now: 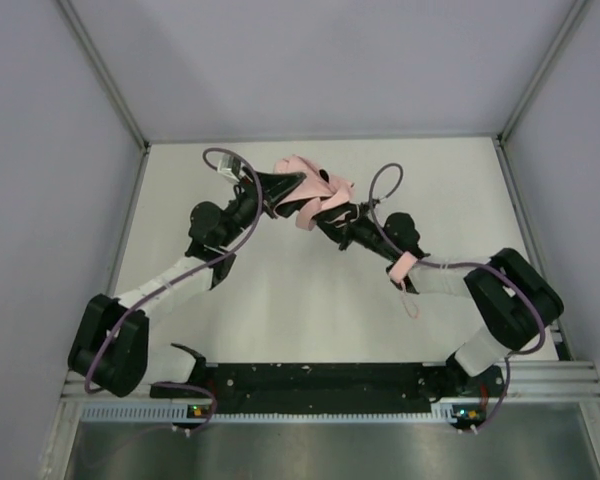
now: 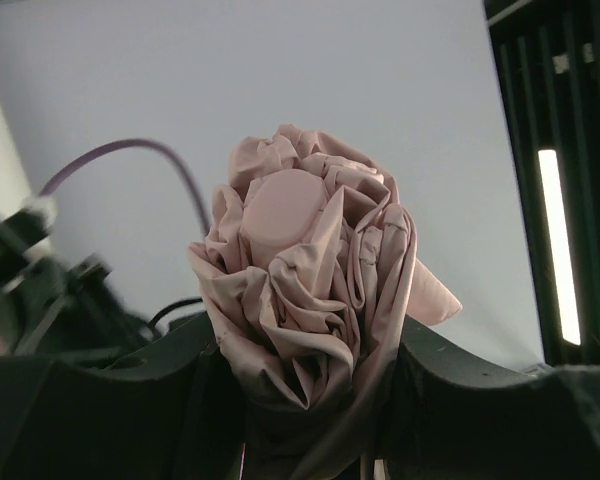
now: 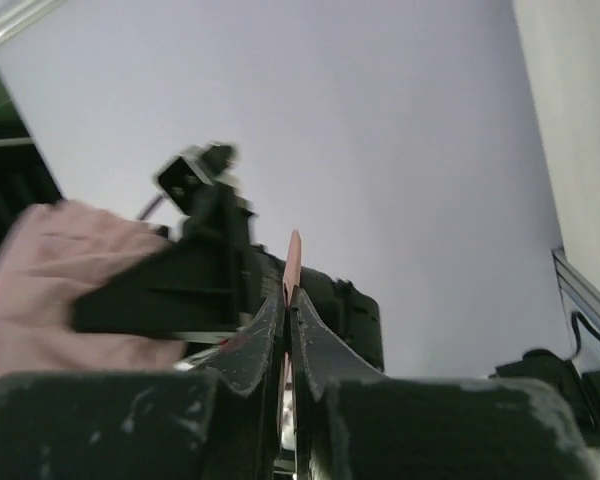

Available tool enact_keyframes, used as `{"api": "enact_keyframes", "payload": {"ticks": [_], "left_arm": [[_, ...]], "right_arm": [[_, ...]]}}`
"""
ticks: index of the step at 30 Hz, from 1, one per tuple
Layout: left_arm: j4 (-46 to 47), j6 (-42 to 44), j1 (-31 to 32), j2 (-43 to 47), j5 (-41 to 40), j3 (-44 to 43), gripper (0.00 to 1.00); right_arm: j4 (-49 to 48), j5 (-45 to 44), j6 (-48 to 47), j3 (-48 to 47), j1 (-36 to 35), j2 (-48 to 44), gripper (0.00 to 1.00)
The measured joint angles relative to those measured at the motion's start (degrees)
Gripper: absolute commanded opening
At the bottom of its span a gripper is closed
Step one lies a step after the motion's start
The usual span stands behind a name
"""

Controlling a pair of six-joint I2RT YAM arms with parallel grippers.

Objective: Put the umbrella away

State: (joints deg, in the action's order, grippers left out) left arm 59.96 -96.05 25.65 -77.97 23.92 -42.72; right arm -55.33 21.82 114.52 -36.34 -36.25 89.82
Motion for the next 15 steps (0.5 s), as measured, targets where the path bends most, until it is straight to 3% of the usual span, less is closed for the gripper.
{"api": "enact_keyframes", "payload": {"ticks": [7, 15], "left_arm": [[-17.57, 4.74, 0.0, 12.02, -0.57, 6.45, 0.0], [-37.44, 8.33, -0.31, 12.76, -3.3, 10.88, 0.0]], "right_arm": [[-14.67, 1.9, -1.97, -0.28, 8.72, 2.32, 0.0], [-17.49, 8.55, -9.01, -1.6, 10.86, 6.56, 0.0]]}}
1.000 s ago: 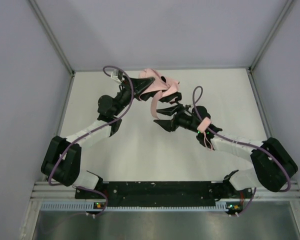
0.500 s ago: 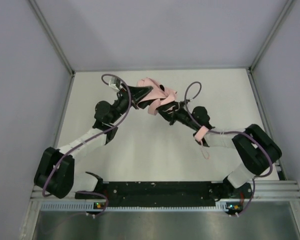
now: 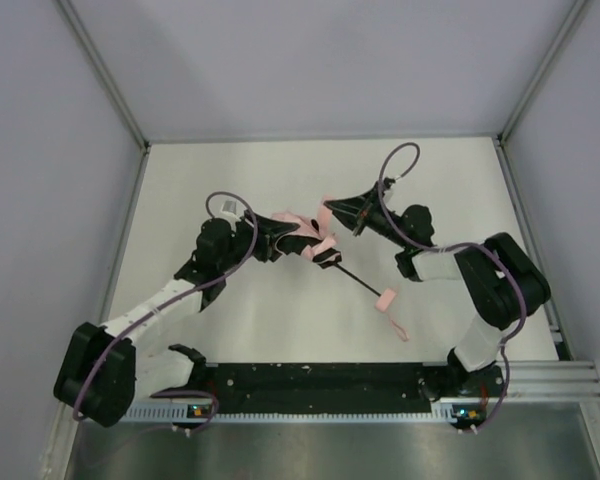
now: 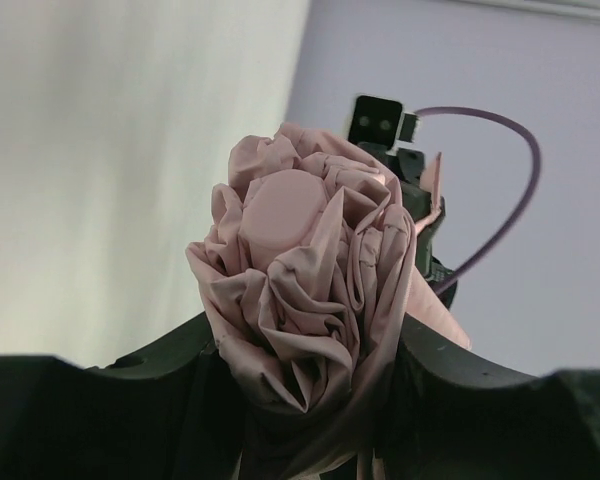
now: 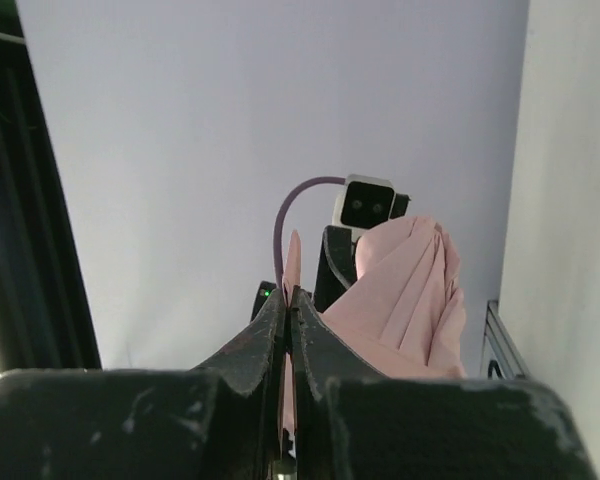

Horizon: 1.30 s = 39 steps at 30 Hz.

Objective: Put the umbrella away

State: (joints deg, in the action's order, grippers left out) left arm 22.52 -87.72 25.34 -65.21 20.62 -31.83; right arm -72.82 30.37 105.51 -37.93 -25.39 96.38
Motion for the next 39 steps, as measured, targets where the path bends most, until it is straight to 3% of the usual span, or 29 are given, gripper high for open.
{"api": "enact_keyframes", "payload": {"ticks": [14, 22, 39], "left_arm": [[-5.62, 0.85, -0.57, -14.67, -6.03, 2.4, 0.0], [-5.07, -1.49, -0.5, -20.5, -8.72, 2.67, 0.0], [-19.08, -0.87, 0.37, -24.83, -10.84, -6.43, 0.0]], "right_arm": [[1.9, 9.88, -8.33, -0.11, 0.02, 13.6, 0.0], [2.62, 12.02, -12.35, -0.11, -0.87, 16.44, 0.0], [2.45, 13.05, -17.55, 1.57, -6.51, 16.76, 0.0]]}}
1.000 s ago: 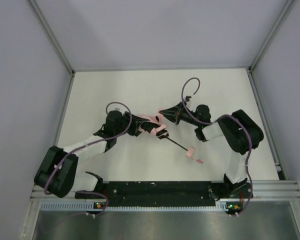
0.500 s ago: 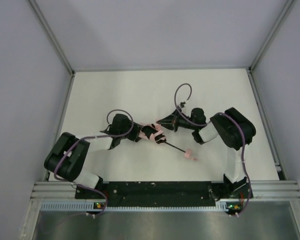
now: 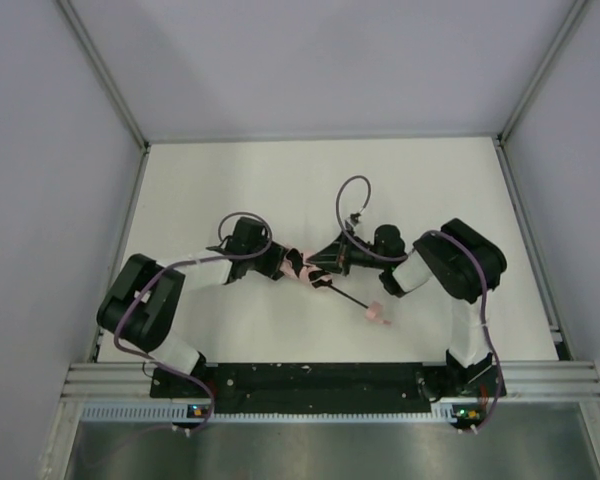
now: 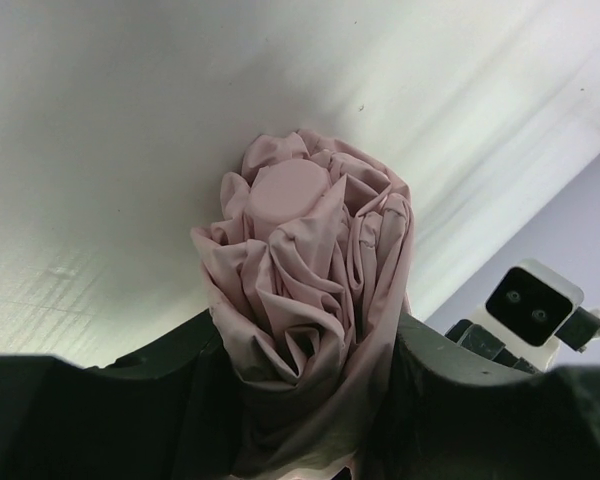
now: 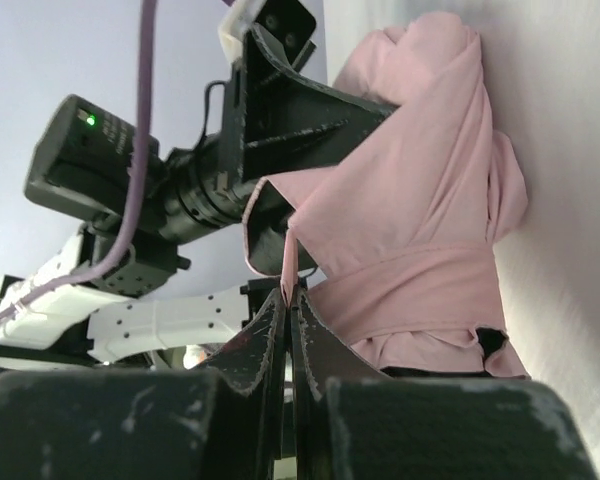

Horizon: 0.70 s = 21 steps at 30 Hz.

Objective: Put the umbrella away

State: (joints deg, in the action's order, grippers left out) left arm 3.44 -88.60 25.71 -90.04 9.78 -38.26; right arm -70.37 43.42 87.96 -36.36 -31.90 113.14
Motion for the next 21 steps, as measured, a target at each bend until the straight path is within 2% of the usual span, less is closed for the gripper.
{"api": "enact_keyframes", "payload": {"ticks": [5, 13, 16, 21], "left_arm": [[-6.08, 2.99, 0.28, -1.27, 0.0, -3.76, 0.0], [-12.85, 6.25, 0.31, -2.69, 0.42, -7.87, 0.0], [-15.54, 7.15, 0.31, -3.26, 0.85, -9.42, 0.0], [-19.3, 8.81, 0.07, -4.7, 2.29, -12.2, 0.0]], "right_arm": [[-0.57, 0.79, -3.15, 2.38, -0.26, 0.0, 0.0], [-0.5, 2.67, -14.08, 2.56, -0.35, -1.09, 0.0], [3.87, 3.13, -19.8, 2.23, -0.79, -3.52, 0.0], [19.26, 3.1, -33.97, -1.03, -1.95, -9.73, 0.0]]}}
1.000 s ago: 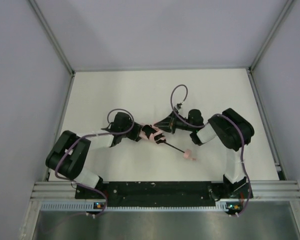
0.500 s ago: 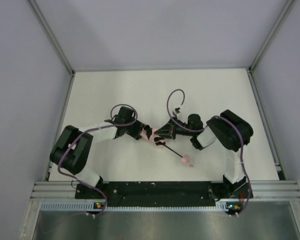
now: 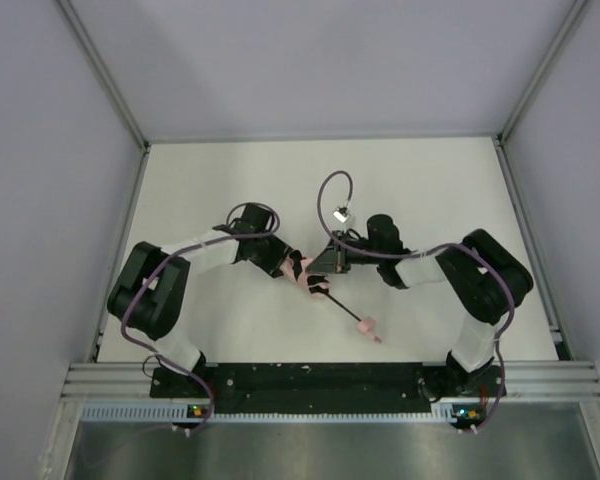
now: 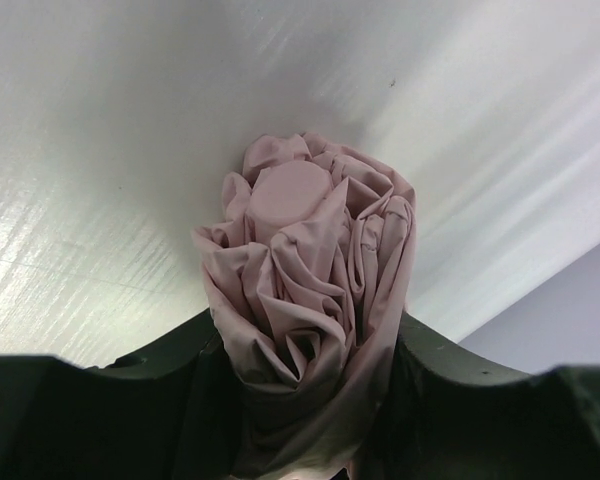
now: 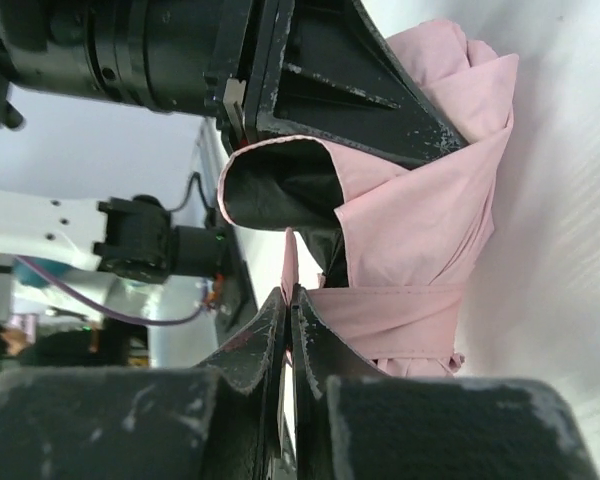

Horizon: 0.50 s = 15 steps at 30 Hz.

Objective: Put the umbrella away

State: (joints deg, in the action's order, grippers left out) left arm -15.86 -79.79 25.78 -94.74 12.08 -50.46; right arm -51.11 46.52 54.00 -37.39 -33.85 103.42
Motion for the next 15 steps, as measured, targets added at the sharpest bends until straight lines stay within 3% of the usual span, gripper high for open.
{"api": "enact_keyframes", "payload": {"ticks": [8, 15], "left_arm": [[-3.69, 2.14, -0.74, -3.26, 3.28, -3.76, 0.0], [-4.46, 1.99, -0.96, -3.26, 3.52, -3.76, 0.0]], "right_arm": [[25.0, -6.27, -22.03, -5.84, -2.89, -6.56, 0.0], [35.67, -20.79, -35.71, -8.92, -9.97, -9.77, 0.0]]}}
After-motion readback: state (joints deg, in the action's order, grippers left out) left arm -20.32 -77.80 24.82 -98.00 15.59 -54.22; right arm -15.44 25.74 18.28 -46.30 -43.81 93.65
